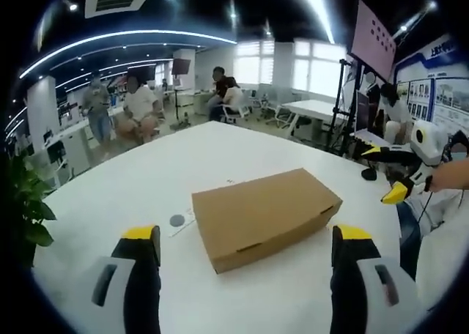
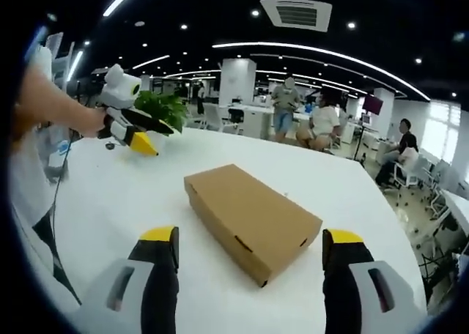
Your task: Operate the shoe box by opening the lid, removing the specified soft item, and placing it in the target area until the item is outside and the box remains undamaged.
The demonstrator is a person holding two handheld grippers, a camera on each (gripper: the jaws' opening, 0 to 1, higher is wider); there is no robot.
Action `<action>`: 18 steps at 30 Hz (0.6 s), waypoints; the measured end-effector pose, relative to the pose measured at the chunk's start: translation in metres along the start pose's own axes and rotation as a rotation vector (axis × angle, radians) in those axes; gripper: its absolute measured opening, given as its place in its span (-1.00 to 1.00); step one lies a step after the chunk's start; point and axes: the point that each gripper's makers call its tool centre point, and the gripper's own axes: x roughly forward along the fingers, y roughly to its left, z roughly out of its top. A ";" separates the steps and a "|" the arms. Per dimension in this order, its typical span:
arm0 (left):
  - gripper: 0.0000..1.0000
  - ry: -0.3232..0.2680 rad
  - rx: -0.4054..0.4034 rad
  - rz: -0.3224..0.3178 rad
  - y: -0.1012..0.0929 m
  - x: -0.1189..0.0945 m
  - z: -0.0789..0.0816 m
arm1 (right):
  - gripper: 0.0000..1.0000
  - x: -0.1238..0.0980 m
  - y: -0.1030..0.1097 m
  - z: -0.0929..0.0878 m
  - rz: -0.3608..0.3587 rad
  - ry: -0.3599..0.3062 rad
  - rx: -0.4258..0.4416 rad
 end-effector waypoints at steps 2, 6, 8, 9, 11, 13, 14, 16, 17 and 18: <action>0.98 0.003 0.002 0.001 -0.002 0.003 0.000 | 0.63 0.000 -0.002 -0.003 -0.005 0.004 0.020; 0.98 0.001 -0.004 0.019 -0.001 0.005 -0.003 | 0.73 0.002 0.000 -0.001 0.010 -0.017 0.065; 0.98 0.001 -0.011 0.021 -0.003 0.006 -0.007 | 0.78 0.004 0.001 -0.001 0.018 -0.014 0.066; 0.98 0.004 -0.014 0.021 -0.004 0.006 -0.009 | 0.79 0.005 0.002 -0.001 0.022 -0.013 0.068; 0.98 0.012 -0.019 0.017 -0.007 0.007 -0.014 | 0.79 0.008 0.001 -0.002 0.022 -0.009 0.072; 0.98 0.017 -0.022 0.017 -0.009 0.007 -0.018 | 0.79 0.010 0.001 -0.003 0.018 -0.003 0.073; 0.98 0.019 -0.024 0.018 -0.009 0.007 -0.020 | 0.79 0.011 0.001 -0.004 0.017 0.000 0.073; 0.98 0.028 -0.031 0.023 -0.008 0.009 -0.025 | 0.79 0.012 0.002 -0.007 0.018 0.009 0.073; 0.98 0.035 -0.033 0.023 -0.008 0.010 -0.028 | 0.79 0.012 0.003 -0.008 0.017 0.011 0.071; 0.98 0.041 -0.032 0.025 -0.008 0.011 -0.029 | 0.79 0.012 0.003 -0.009 0.013 0.013 0.064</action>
